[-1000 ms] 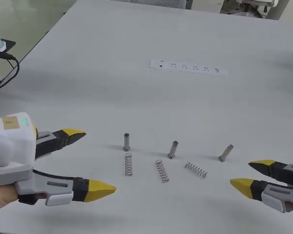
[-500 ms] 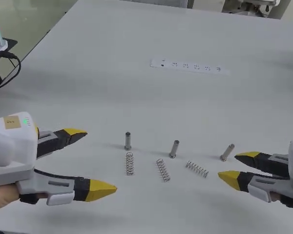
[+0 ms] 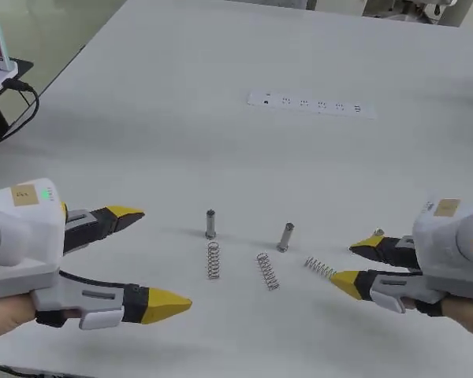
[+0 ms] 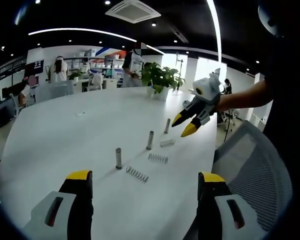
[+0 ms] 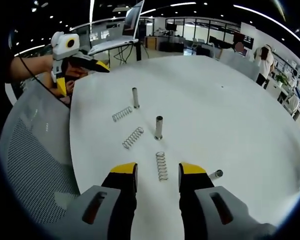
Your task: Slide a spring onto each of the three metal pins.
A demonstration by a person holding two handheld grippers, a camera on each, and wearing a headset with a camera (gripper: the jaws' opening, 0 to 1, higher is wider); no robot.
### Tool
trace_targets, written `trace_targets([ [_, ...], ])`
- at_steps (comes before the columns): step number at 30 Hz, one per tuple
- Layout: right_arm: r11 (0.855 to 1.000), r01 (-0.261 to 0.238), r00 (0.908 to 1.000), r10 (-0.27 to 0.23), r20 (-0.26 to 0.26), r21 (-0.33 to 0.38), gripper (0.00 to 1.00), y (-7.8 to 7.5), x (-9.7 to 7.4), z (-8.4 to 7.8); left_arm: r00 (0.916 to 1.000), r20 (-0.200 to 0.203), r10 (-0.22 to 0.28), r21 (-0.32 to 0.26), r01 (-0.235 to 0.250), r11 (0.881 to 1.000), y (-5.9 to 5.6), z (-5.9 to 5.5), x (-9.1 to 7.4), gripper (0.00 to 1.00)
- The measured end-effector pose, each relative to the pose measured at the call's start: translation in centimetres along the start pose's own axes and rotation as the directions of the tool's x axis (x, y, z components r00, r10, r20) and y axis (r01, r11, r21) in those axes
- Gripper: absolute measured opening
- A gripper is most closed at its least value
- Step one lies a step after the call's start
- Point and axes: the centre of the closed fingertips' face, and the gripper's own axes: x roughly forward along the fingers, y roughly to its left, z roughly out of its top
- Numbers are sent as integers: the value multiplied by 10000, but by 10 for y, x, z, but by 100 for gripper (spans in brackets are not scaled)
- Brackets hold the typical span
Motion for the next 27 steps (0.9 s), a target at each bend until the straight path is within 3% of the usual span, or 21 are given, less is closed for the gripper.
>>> trace_targets([
  [15,9975,-217,9966,270,-777,678,26,-7,26,-17,10000,18,63,-50,-63,10000,0,-1,-3,83],
  [27,9950,-561,9898,663,-1261,826,19,-1,37,-24,10000,-50,73,-100,-74,9999,-1,-5,-5,83],
])
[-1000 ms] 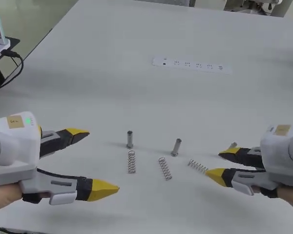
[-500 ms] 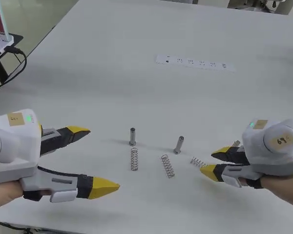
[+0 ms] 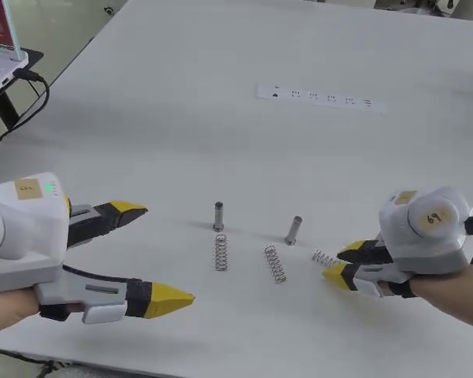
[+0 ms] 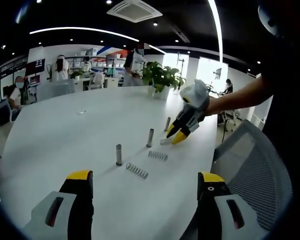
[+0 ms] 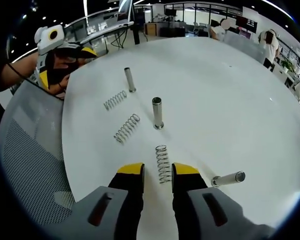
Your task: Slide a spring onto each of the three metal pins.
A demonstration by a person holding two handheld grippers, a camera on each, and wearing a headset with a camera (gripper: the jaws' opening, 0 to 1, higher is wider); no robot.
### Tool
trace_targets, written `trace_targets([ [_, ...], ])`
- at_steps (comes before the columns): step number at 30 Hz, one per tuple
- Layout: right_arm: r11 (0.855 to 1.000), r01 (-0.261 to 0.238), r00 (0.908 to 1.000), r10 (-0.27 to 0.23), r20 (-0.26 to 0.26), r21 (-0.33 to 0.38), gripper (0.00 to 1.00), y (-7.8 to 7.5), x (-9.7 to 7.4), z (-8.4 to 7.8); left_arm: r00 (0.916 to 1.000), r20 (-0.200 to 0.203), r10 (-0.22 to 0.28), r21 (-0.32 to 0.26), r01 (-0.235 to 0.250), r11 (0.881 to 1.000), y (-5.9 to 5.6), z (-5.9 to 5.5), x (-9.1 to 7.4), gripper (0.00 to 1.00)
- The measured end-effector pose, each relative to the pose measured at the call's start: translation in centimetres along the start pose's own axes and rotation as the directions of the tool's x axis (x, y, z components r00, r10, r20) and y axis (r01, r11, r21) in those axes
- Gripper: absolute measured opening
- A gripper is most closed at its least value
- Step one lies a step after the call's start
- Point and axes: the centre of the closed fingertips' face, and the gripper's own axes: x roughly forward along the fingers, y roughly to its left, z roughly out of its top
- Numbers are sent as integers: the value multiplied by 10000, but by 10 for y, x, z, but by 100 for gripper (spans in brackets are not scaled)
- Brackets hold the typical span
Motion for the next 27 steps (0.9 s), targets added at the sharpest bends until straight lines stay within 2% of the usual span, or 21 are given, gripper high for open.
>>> trace_targets([
  [15,9999,101,9994,-103,-336,-61,18,-4,3,-7,10000,-62,-2,-33,2,10000,-1,-2,-1,83],
  [27,9992,172,9982,-193,-560,-372,8,-6,5,-12,9998,-130,-119,46,120,9999,-4,-1,1,82],
])
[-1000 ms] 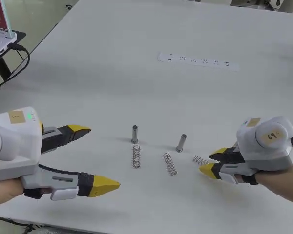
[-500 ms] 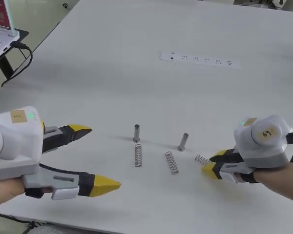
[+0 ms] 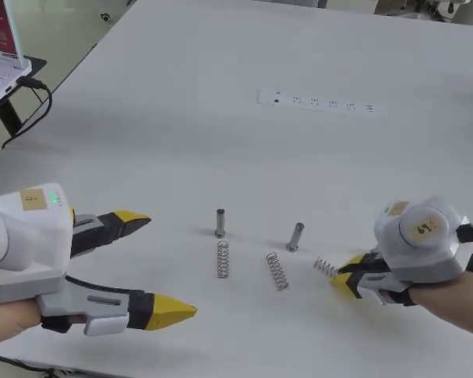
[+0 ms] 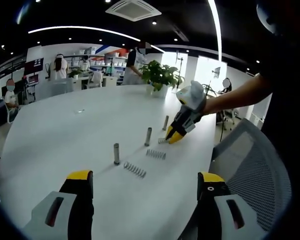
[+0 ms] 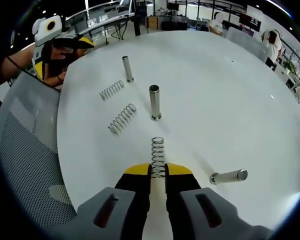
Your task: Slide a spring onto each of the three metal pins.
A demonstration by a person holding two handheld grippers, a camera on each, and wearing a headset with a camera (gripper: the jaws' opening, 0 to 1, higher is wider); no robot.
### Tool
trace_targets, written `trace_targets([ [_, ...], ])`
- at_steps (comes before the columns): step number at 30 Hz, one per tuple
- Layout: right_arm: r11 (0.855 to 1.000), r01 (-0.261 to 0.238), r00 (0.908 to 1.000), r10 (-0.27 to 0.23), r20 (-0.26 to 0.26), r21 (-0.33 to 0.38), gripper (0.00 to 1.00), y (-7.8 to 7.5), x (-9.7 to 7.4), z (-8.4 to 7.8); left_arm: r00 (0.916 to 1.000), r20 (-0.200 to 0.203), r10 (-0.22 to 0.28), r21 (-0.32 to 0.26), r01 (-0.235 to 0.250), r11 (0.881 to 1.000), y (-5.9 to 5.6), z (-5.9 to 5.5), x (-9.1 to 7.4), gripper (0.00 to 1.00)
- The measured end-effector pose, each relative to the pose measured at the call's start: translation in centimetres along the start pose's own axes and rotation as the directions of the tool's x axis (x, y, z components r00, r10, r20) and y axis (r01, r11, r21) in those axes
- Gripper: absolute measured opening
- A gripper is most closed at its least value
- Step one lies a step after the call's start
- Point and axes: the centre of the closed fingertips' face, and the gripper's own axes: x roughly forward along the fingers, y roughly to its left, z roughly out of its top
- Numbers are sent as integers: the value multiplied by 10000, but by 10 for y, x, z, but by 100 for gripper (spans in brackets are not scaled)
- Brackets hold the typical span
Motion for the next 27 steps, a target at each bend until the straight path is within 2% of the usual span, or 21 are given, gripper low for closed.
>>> trace_targets([
  [8,9995,160,9999,-158,64,-260,8,0,-2,1,10000,23,-51,55,51,10000,-1,3,0,82],
  [11,9999,151,9994,-150,314,-19,8,0,-7,5,9999,57,-115,73,115,9999,-3,4,0,82],
  [14,9999,128,9993,-131,357,83,8,0,-12,5,9995,-123,-280,189,282,9994,-7,1,3,82],
  [20,9998,202,9984,-199,524,-55,8,1,-26,5,9990,-22,-445,200,446,9988,-12,6,8,82],
  [24,9998,214,9976,-212,660,-18,8,2,-36,5,9977,-79,-669,309,671,9973,-19,6,12,82],
  [27,9997,240,9964,-245,813,72,8,3,-43,6,9939,-407,-1021,545,1042,9931,-28,1,15,82],
])
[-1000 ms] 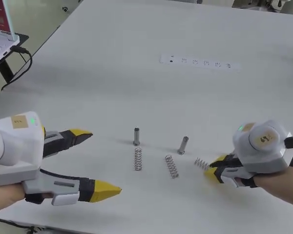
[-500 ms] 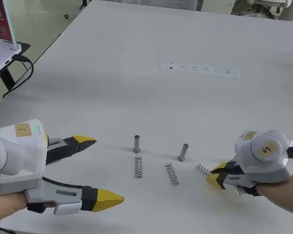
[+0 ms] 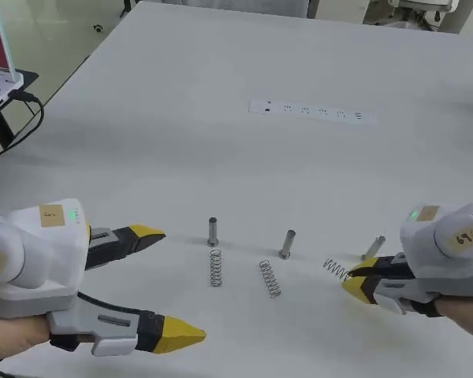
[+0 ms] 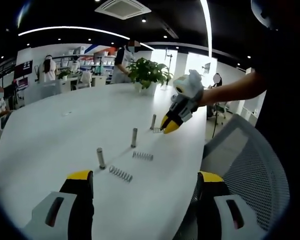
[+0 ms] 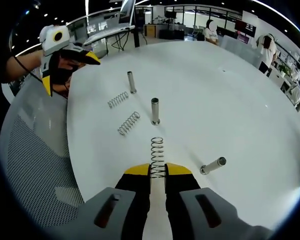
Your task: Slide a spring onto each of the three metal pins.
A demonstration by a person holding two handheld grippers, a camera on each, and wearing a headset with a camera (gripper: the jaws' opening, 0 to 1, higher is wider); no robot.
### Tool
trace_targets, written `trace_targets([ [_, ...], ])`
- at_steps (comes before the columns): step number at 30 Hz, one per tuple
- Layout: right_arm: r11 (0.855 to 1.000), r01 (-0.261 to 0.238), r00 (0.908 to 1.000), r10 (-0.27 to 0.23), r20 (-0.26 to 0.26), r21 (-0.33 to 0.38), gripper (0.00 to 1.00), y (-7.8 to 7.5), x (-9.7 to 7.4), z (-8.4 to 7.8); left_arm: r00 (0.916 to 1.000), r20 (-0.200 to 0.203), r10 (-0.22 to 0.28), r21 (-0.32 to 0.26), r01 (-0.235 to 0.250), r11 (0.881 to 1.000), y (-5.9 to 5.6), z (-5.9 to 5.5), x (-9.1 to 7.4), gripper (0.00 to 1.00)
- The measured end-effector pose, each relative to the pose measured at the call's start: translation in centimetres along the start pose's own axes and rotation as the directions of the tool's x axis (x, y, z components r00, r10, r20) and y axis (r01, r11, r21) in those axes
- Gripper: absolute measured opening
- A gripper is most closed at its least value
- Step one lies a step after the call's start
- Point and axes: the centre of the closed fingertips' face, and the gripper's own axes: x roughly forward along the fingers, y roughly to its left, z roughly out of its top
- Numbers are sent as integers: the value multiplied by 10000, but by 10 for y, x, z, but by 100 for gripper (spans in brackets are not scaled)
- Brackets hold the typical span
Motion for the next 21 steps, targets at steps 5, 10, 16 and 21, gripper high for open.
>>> trace_targets([
  [5,9999,-4,10000,5,91,-139,8,5,-8,0,9995,-158,-290,84,291,9995,-9,-2,6,81],
  [10,9982,-110,9999,115,85,-594,8,13,-15,2,9975,88,-695,110,694,9975,-20,8,12,78],
  [16,9930,-238,9992,274,303,-1158,8,24,-24,15,9918,502,-1175,98,1172,9931,-28,22,25,75],
  [21,9879,-335,9987,389,333,-1515,8,32,-22,20,9869,671,-1464,210,1453,9892,-31,30,40,73],
])
